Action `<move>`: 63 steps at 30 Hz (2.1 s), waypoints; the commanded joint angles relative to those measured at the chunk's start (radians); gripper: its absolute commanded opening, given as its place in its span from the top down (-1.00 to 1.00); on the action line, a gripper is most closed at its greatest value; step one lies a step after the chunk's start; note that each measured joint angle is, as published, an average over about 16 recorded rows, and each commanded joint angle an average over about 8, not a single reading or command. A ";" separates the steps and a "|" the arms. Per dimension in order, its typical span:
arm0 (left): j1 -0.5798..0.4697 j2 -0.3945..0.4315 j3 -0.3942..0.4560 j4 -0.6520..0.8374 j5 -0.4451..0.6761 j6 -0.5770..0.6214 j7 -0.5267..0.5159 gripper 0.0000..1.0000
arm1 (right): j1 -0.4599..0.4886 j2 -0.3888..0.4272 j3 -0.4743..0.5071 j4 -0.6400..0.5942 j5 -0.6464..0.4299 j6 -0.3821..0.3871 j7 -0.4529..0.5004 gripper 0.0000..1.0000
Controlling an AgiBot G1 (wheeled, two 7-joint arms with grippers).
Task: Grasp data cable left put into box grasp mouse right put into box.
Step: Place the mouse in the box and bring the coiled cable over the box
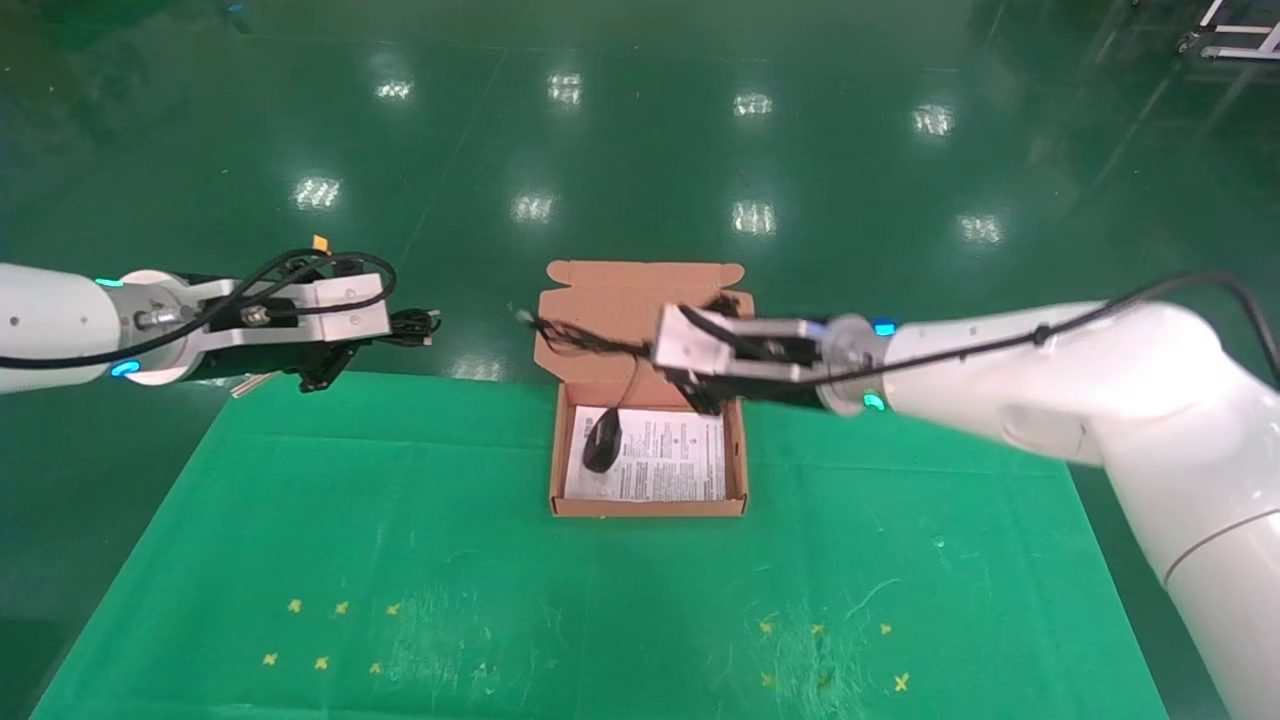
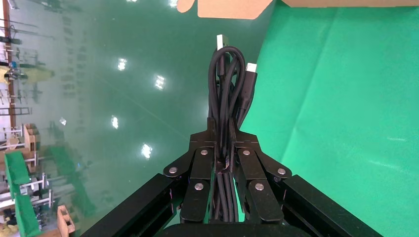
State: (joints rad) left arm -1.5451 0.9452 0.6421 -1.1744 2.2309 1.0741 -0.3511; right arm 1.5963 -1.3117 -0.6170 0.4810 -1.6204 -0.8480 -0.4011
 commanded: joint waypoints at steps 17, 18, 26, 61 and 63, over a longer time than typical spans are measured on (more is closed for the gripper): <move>0.001 0.000 0.001 -0.003 0.002 0.000 -0.001 1.00 | 0.008 -0.045 -0.031 -0.185 0.008 0.045 -0.010 -1.00; 0.002 0.001 0.001 -0.004 0.001 0.000 0.000 1.00 | 0.007 -0.043 -0.032 -0.181 0.010 0.044 -0.010 -1.00; 0.027 0.030 0.010 -0.008 -0.014 -0.018 0.014 1.00 | -0.008 -0.028 -0.047 -0.131 0.019 0.043 0.006 -1.00; 0.101 0.429 0.324 0.368 -0.182 -0.471 0.184 0.58 | -0.147 0.454 -0.061 0.691 -0.144 -0.009 0.556 -1.00; 0.093 0.432 0.357 0.382 -0.200 -0.488 0.173 0.08 | -0.151 0.464 -0.063 0.722 -0.162 -0.009 0.584 -1.00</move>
State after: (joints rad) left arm -1.4482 1.3768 0.9795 -0.7986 2.0405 0.5977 -0.1738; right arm 1.4468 -0.8555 -0.6788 1.1819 -1.7718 -0.8563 0.1604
